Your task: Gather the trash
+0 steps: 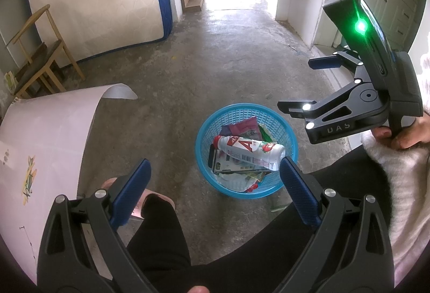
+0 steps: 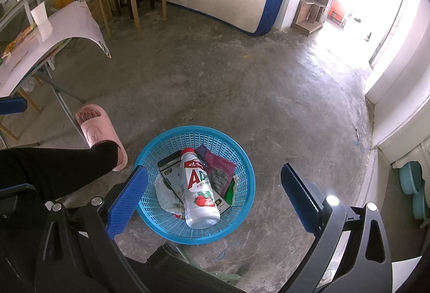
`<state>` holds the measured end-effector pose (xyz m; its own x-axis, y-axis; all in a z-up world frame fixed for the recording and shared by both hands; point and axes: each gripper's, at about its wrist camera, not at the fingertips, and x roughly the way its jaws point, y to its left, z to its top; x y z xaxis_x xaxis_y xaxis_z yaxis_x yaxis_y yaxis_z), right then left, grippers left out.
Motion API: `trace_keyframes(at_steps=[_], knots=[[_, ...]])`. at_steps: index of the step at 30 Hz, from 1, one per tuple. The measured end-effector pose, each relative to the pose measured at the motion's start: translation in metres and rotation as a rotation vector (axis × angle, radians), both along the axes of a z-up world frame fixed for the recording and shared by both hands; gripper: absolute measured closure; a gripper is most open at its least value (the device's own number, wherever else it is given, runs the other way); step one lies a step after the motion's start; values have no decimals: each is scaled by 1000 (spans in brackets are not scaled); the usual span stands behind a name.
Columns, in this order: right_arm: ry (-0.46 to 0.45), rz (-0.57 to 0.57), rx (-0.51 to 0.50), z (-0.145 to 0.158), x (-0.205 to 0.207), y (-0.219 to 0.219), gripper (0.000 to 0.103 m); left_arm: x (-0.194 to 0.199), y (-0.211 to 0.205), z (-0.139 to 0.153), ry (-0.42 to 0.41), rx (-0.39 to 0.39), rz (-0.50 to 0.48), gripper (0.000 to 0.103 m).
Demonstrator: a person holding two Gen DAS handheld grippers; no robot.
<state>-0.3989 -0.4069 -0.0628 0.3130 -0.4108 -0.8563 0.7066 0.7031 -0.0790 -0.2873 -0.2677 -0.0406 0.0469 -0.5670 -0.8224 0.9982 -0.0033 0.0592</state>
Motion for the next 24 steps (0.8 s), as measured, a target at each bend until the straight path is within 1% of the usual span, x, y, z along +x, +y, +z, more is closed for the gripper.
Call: trace_keyframes(at_steps=[24], knots=[[9,7,15,-5,3,3,7,-1,1,0,2,1,1,11]])
